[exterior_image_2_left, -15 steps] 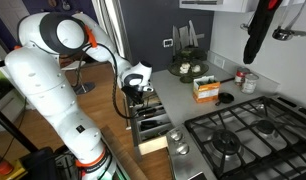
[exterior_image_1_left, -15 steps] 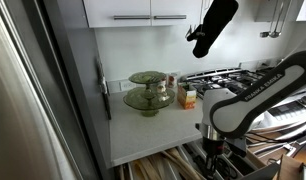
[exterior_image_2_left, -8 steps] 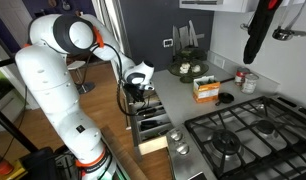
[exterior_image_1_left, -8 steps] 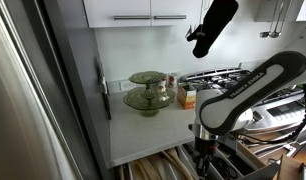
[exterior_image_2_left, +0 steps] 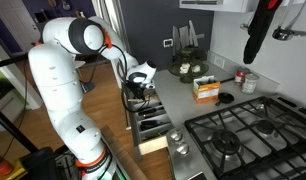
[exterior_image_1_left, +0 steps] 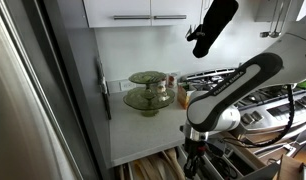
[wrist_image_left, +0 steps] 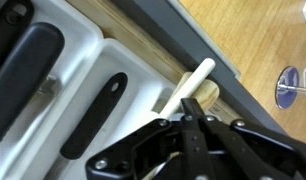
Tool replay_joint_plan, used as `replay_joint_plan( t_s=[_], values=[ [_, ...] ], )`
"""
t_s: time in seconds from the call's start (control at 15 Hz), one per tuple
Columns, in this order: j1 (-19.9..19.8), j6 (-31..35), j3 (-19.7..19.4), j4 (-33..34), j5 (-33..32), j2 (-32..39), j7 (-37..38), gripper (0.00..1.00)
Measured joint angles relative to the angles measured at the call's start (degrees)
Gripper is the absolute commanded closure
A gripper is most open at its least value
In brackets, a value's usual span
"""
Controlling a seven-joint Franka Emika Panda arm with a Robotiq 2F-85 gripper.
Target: Put the wooden cooking sticks in the open drawer
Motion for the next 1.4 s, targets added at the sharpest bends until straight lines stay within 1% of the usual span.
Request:
replay_joint_plan(
  t_s=[0.27, 0.93, 1.07, 1.27, 1.33, 1.4],
  values=[
    [0.00, 0.00, 0.80, 2.23, 1.02, 1.96, -0.81, 1.00],
    [0.10, 0.40, 2.78, 8.21, 1.04, 7.50, -0.86, 1.00],
    [0.16, 1.47, 3.15, 9.23, 1.04, 9.10, -0.85, 1.00],
    [0.23, 5.08, 3.70, 10.21, 1.04, 11.20, -0.71, 1.00],
    [0.25, 6.51, 3.79, 10.33, 1.04, 11.65, -0.63, 0.74],
    [0.25, 7.78, 3.84, 10.36, 1.04, 11.87, -0.61, 0.73]
  ],
)
